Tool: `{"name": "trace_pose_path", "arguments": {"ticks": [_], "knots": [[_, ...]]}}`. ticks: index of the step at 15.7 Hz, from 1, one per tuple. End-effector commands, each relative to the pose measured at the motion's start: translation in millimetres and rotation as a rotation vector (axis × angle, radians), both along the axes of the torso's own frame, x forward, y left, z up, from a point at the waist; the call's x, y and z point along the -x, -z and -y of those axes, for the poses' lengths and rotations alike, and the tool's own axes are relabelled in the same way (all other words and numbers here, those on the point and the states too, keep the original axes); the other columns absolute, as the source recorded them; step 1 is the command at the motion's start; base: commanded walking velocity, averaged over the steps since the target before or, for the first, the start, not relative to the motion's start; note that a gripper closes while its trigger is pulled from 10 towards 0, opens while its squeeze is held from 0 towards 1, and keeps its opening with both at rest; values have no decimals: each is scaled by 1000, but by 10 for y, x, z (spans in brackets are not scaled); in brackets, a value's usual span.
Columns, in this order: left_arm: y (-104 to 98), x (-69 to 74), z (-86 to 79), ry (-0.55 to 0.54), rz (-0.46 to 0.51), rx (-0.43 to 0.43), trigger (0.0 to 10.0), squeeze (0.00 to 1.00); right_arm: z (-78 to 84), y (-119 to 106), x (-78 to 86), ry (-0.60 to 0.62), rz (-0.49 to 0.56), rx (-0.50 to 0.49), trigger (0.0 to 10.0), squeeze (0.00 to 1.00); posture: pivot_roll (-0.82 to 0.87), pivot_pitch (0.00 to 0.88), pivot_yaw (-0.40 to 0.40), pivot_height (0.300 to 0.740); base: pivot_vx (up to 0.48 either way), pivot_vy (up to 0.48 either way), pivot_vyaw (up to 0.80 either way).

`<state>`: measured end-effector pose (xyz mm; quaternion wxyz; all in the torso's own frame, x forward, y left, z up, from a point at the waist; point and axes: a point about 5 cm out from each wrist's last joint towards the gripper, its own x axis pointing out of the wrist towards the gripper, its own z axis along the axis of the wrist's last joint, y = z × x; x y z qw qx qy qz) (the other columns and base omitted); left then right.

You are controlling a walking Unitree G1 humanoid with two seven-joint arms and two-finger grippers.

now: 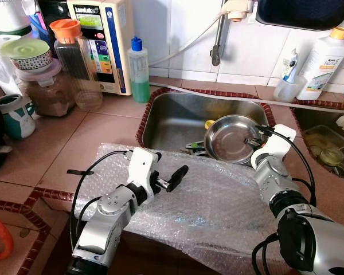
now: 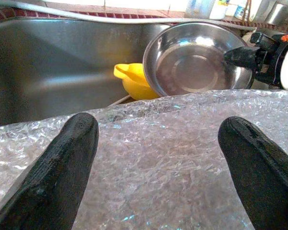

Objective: Kitchen organization

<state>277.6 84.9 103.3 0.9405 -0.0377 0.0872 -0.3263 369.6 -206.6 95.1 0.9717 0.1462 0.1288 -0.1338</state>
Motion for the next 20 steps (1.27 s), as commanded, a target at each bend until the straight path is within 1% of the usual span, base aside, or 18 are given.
{"name": "trace_pose_path", "arguments": {"ticks": [1,2,3,4,6,9,14,20], "knots": [[-78,-12,32,19,28,-5,10000,1000,-53,132,56,-28,-65,10,10000,0,140,0,41,740,0,0,0],[-95,-30,37,13,37,-3,10000,1000,-67,139,58,-35,-67,11,10000,0,139,0,42,740,0,0,0],[-130,-58,43,-2,58,5,10000,1000,-90,152,61,-45,-65,-1,10000,51,137,0,43,740,0,0,0],[-166,-83,44,-19,77,12,10000,1000,-112,167,68,-53,-65,-8,10000,1000,136,0,42,740,0,0,0],[-246,-154,43,-60,115,28,10000,1000,-164,233,101,-65,-80,-23,10000,1000,133,0,40,740,0,0,0],[-251,-169,43,-65,118,28,10000,1000,-171,292,137,-70,-100,-22,10000,1000,130,0,41,740,0,0,0],[-222,-160,61,-59,110,23,10000,1000,-65,338,184,-55,-121,-9,10000,1000,123,0,43,740,0,0,0],[-211,-170,64,-64,111,19,10000,1000,-48,344,190,-49,-124,-14,10000,1000,122,0,44,740,0,0,0]]}}
